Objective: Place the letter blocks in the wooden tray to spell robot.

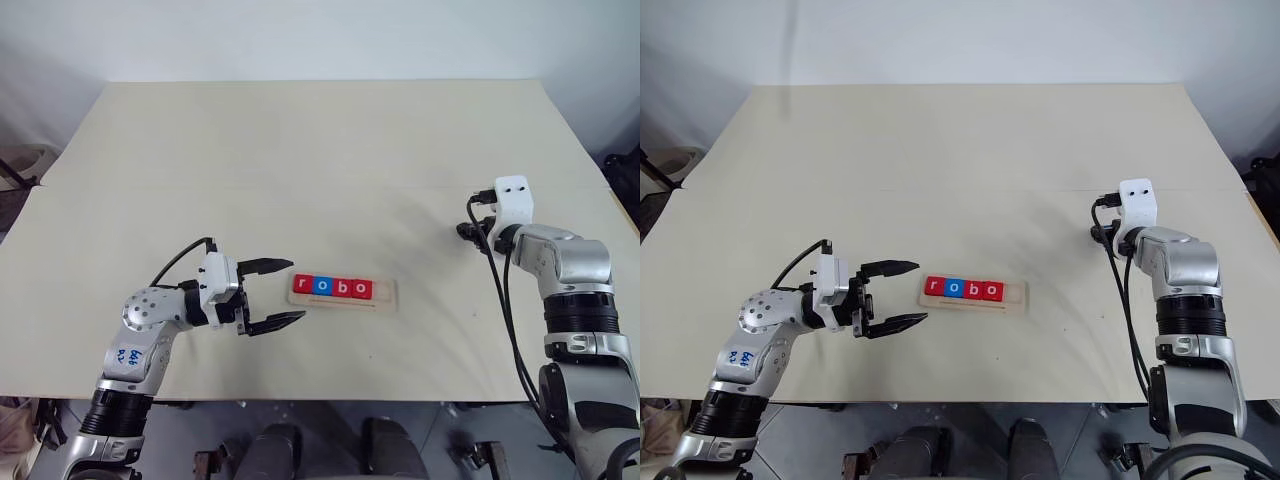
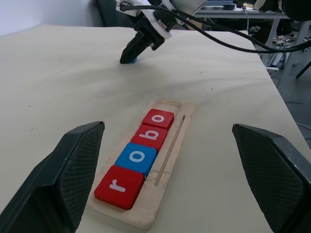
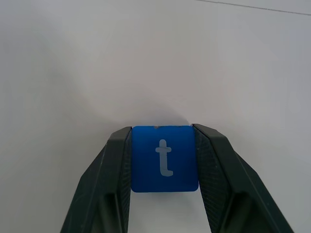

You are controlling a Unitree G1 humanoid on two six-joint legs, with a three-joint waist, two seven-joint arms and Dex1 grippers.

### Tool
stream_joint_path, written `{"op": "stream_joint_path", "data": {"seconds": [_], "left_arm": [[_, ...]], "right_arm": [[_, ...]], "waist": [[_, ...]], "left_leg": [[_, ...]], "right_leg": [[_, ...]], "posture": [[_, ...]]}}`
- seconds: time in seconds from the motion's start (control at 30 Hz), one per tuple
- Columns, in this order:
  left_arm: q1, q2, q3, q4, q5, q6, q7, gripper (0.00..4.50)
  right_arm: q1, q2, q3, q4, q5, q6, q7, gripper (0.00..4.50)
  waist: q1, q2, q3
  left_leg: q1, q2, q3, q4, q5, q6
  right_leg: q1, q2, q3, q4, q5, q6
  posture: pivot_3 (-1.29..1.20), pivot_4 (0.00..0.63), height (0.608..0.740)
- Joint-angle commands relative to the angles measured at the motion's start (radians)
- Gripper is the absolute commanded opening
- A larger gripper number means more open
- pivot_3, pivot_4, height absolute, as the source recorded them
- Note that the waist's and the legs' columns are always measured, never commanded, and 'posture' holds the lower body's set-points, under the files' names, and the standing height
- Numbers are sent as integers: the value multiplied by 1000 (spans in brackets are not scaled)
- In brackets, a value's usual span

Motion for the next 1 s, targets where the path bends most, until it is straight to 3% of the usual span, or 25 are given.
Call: {"op": "stream_joint_path", "data": {"seconds": [0.03,0.27,0.4,0.57,0.73,0.87,0.93,1.0], "left_arm": [[-9,8,11,-14,-17,1,-11,4500],[-23,4,6,6,-16,3,-33,4500],[-43,-9,-8,30,-13,-1,-46,4500],[-61,-14,-13,48,-11,-4,-57,4500],[-62,-14,-13,49,-10,-6,-61,4500],[-54,-11,-10,44,-11,-6,-59,4500],[-51,-9,-8,42,-11,-6,-59,4500],[-48,-8,-7,42,-10,-8,-58,4500]], "right_arm": [[79,-1,-54,-213,47,157,-14,1445],[256,66,-172,-624,104,449,-76,1445],[363,241,-250,-857,92,615,-150,1445],[367,357,-278,-939,56,678,-204,1445],[374,348,-276,-946,54,682,-190,3142],[342,192,-277,-890,114,514,-47,4486],[358,113,-264,-853,143,458,25,4486],[417,-3,-262,-790,184,280,208,4486]], "waist": [[2,0,0],[2,0,0],[1,0,0],[0,0,0],[0,0,0],[4,1,0],[2,1,0],[2,1,0]], "left_leg": [[0,0,0,0,0,0],[-1,0,-1,0,0,0],[-1,1,-1,-1,0,0],[0,0,-1,0,0,0],[0,0,-1,-1,0,0],[-1,-2,-1,0,0,0],[-1,-3,-1,0,0,1],[-1,-1,-1,-2,0,1]], "right_leg": [[0,0,0,0,0,0],[0,0,0,0,0,0],[-2,1,1,0,0,0],[-1,0,2,0,0,0],[-2,0,2,0,0,0],[-1,-1,2,0,0,0],[-1,-1,2,0,0,0],[-1,0,1,0,0,0]], "posture": [[0,150,740],[0,150,740],[0,150,740],[0,150,740],[0,150,740],[0,150,740],[0,150,740],[0,150,740]]}}
